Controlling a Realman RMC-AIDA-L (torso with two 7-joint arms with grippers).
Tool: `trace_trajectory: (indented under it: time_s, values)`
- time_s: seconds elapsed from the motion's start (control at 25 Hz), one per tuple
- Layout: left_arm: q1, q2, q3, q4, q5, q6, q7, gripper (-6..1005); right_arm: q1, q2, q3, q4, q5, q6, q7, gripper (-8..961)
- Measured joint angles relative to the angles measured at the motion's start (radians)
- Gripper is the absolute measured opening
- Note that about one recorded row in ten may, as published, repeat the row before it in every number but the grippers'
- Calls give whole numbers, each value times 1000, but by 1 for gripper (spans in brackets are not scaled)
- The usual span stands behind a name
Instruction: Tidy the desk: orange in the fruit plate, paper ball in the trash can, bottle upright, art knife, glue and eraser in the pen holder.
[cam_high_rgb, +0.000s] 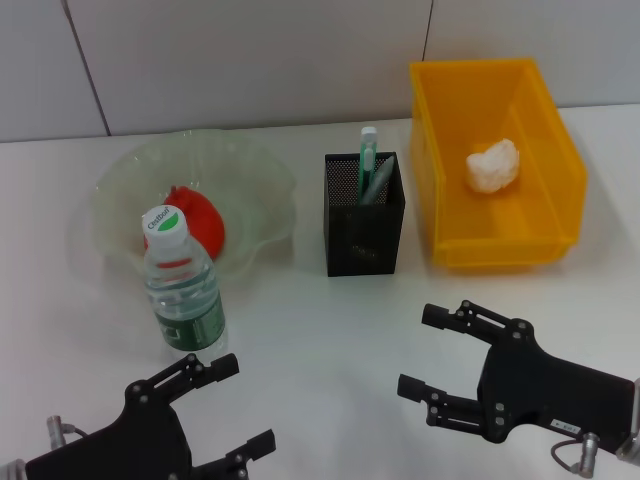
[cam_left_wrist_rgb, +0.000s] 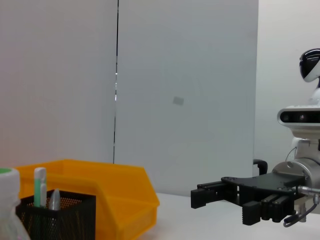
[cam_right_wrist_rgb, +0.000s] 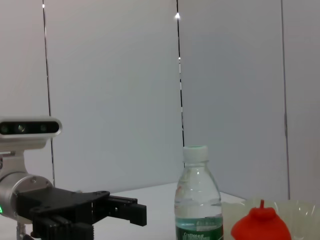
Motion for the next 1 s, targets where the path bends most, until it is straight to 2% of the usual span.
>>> trace_trajectory:
  time_s: [0.64,0.76,0.88,1.0]
  values:
    - [-16,-4,-8,-2,-7,-20,-4,814,22,0,3,-50,8,-2,-43,801]
    - [-44,0,-3,-2,-5,-25,-60,814,23,0,3,-57,8,-3,-40,801]
    - [-94,17,4,4,8,-63,-156,814,27,-1,3,-68,9,-3,-37,801]
    - [-102,18,3,16,31,-69,-165,814,28,-2,3,-71,9,-3,-35,801]
